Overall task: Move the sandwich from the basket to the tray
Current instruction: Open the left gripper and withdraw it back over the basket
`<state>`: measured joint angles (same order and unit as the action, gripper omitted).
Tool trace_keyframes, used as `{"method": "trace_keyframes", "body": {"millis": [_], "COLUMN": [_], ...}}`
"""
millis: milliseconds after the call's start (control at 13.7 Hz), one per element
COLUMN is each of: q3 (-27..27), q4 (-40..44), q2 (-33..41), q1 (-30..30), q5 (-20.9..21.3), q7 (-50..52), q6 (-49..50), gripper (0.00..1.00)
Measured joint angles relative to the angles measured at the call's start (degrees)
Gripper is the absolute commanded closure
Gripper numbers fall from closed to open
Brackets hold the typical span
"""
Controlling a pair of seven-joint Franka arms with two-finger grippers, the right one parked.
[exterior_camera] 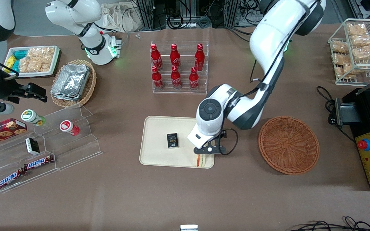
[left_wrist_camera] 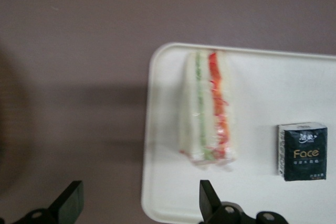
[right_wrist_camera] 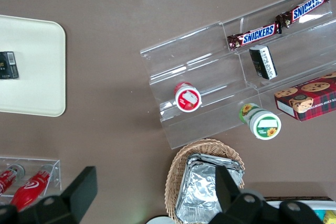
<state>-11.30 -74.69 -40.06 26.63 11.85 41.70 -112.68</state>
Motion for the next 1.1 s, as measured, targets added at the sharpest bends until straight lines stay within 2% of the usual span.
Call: {"method": "trace_keyframes", "body": {"millis": [439,732,878,1098], "q3": [0.20,0.29,0.41,0.65], "q4": [-11.76,-17.43,-19.30,-19.71], "q2": [16.86,25.37,28.25,30.33], "q1": [-9.81,-16.75,-21.46,-29.73], "q5": [-0.18,-2.91,-6.09,-10.66], "q7": [-7.71,-10.51,-18.44,-36.69], "q6": [2.03,2.15,2.86,6.76], "gripper": [0.01,0.00,0.00,0.00]}}
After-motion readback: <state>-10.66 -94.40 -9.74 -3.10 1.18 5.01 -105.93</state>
